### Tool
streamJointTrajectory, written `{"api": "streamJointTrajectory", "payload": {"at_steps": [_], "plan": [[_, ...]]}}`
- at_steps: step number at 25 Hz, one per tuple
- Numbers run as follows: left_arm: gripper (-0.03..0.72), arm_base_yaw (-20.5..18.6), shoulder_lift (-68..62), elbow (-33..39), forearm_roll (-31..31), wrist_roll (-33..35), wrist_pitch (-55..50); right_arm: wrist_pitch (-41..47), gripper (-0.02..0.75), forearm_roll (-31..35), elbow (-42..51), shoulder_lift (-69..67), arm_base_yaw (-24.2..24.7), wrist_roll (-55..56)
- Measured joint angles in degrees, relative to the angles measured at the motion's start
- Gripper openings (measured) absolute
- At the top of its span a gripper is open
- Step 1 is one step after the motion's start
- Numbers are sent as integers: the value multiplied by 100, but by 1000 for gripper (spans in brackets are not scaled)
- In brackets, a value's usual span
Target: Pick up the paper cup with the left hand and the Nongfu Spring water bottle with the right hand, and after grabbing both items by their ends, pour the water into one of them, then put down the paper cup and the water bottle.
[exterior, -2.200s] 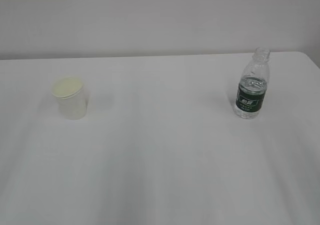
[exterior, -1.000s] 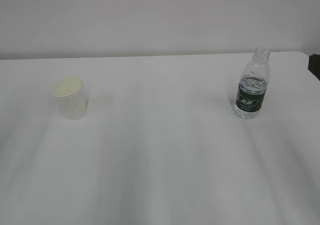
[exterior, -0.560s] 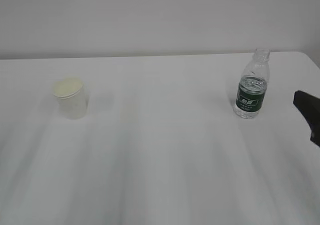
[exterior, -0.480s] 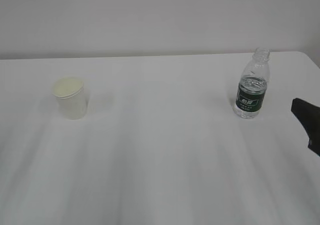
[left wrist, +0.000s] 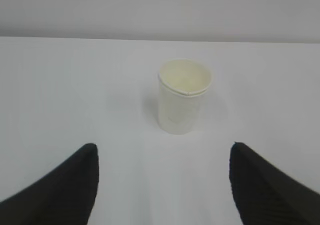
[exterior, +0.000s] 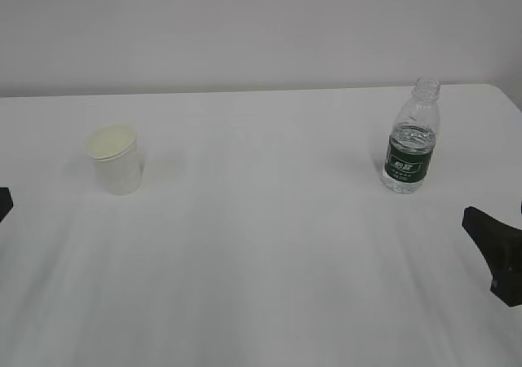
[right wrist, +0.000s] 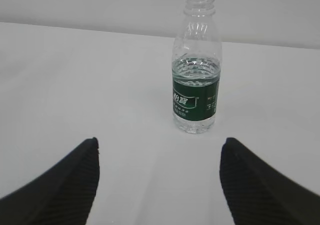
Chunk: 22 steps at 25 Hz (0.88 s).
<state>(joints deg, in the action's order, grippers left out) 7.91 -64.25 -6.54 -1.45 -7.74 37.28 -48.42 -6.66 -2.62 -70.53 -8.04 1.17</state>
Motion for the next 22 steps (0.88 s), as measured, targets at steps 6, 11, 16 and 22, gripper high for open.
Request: {"api": "streamJointTrajectory", "payload": {"at_steps": [6,11,16,22], "plan": [[587,0,-139,627,82,-32,803,-798,573,-41,223,-447,0,4],[587,0,-159,635,328,-77,902,-1550,573,-65,279,-1066,0,-50],[587,0,-172,635,543,-122,1124,-1652,573,-67,279,-1606,0,-117],[587,0,-172,635,683,-135,1271,-1660,573,-67,279,-1771,0,-147]]}}
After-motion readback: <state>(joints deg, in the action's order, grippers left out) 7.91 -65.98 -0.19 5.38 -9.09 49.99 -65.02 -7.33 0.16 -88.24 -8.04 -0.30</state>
